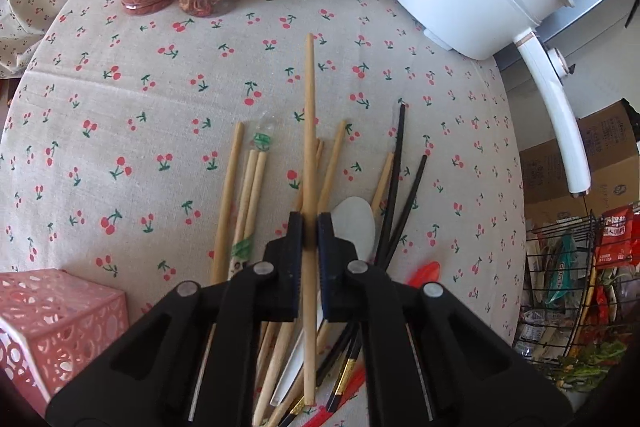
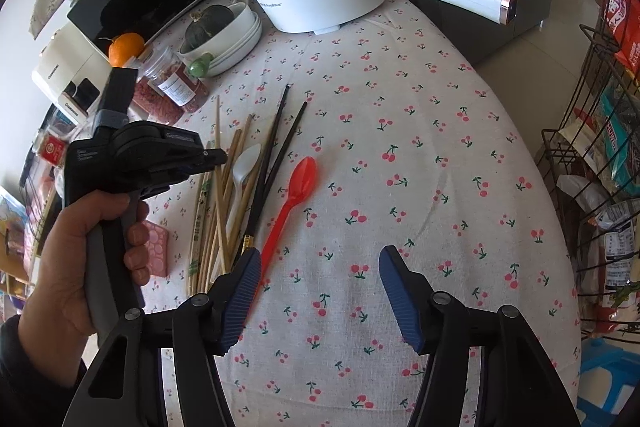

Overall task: Organize utensils
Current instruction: 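Lift the wooden chopstick with the left gripper while the right gripper grasps the red spoon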

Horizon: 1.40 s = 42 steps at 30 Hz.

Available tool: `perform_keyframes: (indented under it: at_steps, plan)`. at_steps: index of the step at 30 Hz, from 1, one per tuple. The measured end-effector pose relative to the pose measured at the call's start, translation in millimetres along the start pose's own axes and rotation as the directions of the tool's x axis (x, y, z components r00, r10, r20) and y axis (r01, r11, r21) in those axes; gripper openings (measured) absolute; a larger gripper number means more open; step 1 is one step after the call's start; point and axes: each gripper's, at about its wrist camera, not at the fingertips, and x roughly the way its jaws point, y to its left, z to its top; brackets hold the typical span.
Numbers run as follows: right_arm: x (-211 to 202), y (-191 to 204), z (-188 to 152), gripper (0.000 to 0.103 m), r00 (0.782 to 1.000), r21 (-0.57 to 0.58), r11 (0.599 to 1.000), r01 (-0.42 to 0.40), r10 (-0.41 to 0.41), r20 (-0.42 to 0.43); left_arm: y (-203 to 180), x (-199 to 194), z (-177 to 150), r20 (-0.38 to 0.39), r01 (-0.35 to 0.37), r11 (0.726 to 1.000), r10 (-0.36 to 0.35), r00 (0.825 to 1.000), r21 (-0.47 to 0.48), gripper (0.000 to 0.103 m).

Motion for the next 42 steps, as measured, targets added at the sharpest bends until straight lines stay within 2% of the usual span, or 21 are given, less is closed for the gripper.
perform_keyframes:
  at_steps: [4, 7, 11, 14, 18, 20, 24, 26, 27, 33, 35, 39, 42]
  plan:
    - [11.3, -1.0, -1.0, 0.059, 1.0, 0.012, 1.0, 0.019, -0.018, -0.026, 3.2, -35.7, -14.8, 0.044, 0.049, 0.997, -0.052, 0.998, 0.066, 0.008]
    - [21.5, -0.3, -3.7, 0.052, 0.998, 0.017, 0.999, 0.032, -0.031, -0.049, 11.2, -69.5, -34.0, 0.09, 0.084, 0.99, -0.094, 0.992, 0.115, 0.008]
    - [35.1, 2.1, -5.0, 0.035, 0.997, 0.048, 0.999, 0.019, -0.015, -0.074, 31.4, -114.3, -60.6, 0.168, 0.123, 0.978, -0.152, 0.974, 0.168, 0.008]
    - [46.0, 8.0, -1.1, 0.03, 0.995, 0.085, 0.996, -0.014, 0.022, -0.093, 47.1, -137.2, -77.6, 0.211, 0.144, 0.969, -0.186, 0.96, 0.199, 0.008]
    - [60.0, 20.3, 6.9, 0.028, 0.995, 0.109, 0.994, -0.032, 0.043, -0.093, 66.1, -148.5, -91.9, 0.259, 0.173, 0.964, -0.223, 0.94, 0.204, 0.008]
    - [69.2, 25.1, 11.0, 0.027, 0.994, 0.125, 0.991, -0.041, 0.054, -0.099, 69.6, -149.6, -93.5, 0.244, 0.207, 0.958, -0.253, 0.936, 0.197, 0.008]
    - [88.2, 30.9, 17.3, 0.023, 0.993, 0.15, 0.989, -0.018, 0.035, -0.114, 74.5, -154.6, -98.6, 0.273, 0.162, 0.962, -0.219, 0.937, 0.219, 0.008]
    - [96.5, 31.3, 19.2, 0.018, 0.992, 0.16, 0.987, -0.002, 0.023, -0.127, 78.9, -155.0, -99.4, 0.267, 0.171, 0.961, -0.227, 0.936, 0.216, 0.008]
    - [98.5, 31.8, 20.5, 0.012, 0.993, 0.16, 0.987, 0.006, 0.014, -0.121, 80.6, -155.5, -99.4, 0.266, 0.177, 0.961, -0.231, 0.936, 0.215, 0.008]
    - [98.2, 32.1, 23.7, 0.007, 0.994, 0.169, 0.985, 0.023, -0.004, -0.11, 85.2, -164.0, -102.0, 0.284, 0.181, 0.955, -0.246, 0.927, 0.235, 0.008]
    - [88.2, 33.9, 24.8, 0.007, 0.997, 0.168, 0.986, 0.005, 0.009, -0.081, 86.5, -167.4, -103.6, 0.291, 0.185, 0.953, -0.253, 0.923, 0.24, 0.008]
    - [57.8, 44.0, 24.9, 0.007, 0.999, 0.119, 0.992, -0.038, 0.038, 0.006, 93.2, -180.9, -105.0, 0.321, 0.203, 0.949, -0.276, 0.906, 0.243, 0.008]
    - [31.6, 50.2, 20.3, 0.007, 0.995, 0.093, 0.992, -0.082, 0.075, 0.069, 98.2, -196.3, -105.2, 0.354, 0.222, 0.943, -0.301, 0.885, 0.247, 0.008]
